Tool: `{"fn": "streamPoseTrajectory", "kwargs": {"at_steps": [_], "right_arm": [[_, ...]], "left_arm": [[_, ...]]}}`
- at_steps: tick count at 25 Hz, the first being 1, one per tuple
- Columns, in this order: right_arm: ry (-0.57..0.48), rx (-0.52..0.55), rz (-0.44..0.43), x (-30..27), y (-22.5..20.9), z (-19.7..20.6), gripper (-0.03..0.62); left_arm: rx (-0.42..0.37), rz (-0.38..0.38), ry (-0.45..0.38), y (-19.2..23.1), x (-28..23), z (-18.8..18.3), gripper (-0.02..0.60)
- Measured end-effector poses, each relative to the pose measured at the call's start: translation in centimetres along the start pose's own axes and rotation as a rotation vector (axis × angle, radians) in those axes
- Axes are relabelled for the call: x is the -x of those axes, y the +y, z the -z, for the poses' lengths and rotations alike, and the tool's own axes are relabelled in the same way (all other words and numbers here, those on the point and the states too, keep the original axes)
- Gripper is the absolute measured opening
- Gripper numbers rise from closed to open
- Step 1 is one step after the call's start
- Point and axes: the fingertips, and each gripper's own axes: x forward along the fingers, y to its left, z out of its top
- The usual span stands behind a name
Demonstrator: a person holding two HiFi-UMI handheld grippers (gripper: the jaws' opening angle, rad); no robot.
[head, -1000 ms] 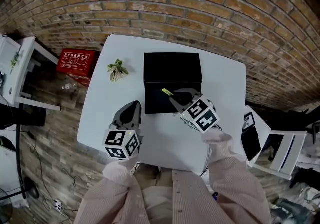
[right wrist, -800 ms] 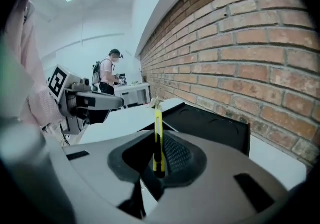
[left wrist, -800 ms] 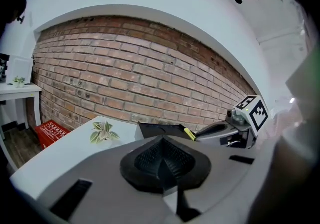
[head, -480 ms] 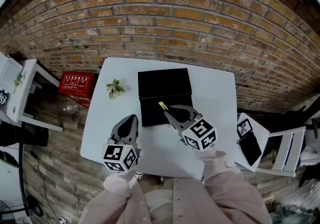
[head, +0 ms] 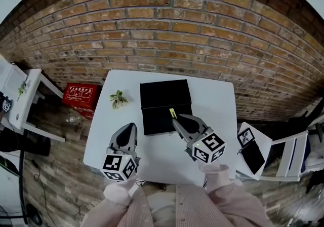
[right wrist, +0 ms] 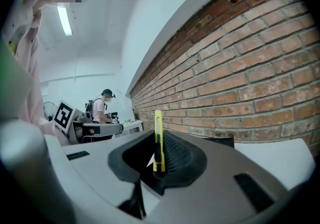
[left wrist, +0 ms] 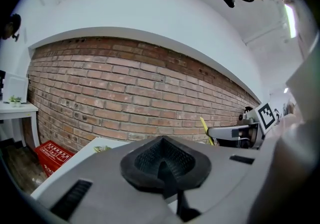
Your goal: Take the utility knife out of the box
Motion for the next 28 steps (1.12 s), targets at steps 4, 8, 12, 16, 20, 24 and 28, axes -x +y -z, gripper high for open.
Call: {"fn": "streamPoseTrajectory", "kwargs": {"at_steps": [4, 8, 12, 16, 20, 24, 28], "right_arm": [[-0.057, -0.024, 0.036, 1.6, -0.6, -1.0, 0.054], [-0.098, -0.031, 0.074, 3.0, -1.1, -2.1, 0.054], [-0.138, -0.024, 0.107, 4.2, -1.6, -3.3, 0.054], [-0.168, -0.023, 0.135, 5.3, -1.8, -3.9, 0.054], [-0.19, -0.025, 0.16, 6.1, -2.0, -4.3, 0.054], [-0.207, -0.028, 0.18, 6.5, -2.2, -4.6, 0.054], [-0.214, -0.026, 0.204, 7.0, -2.6, -4.7, 0.054]], "left_arm": [[-0.015, -0.002, -0.027, 0.0, 0.6, -1.1, -0.008], [-0.03, -0.002, -0.044, -0.3, 1.1, -2.2, -0.008], [-0.039, -0.006, -0.069, -0.5, 1.5, -3.3, -0.008], [-0.049, -0.017, -0.075, -0.3, 1.9, -3.6, -0.008], [-0.052, -0.034, -0.083, 0.0, 2.4, -3.9, -0.008], [-0.056, -0.05, -0.102, 0.2, 2.8, -4.5, -0.008], [-0.06, -0.062, -0.11, 0.2, 3.0, -4.7, -0.008]]}}
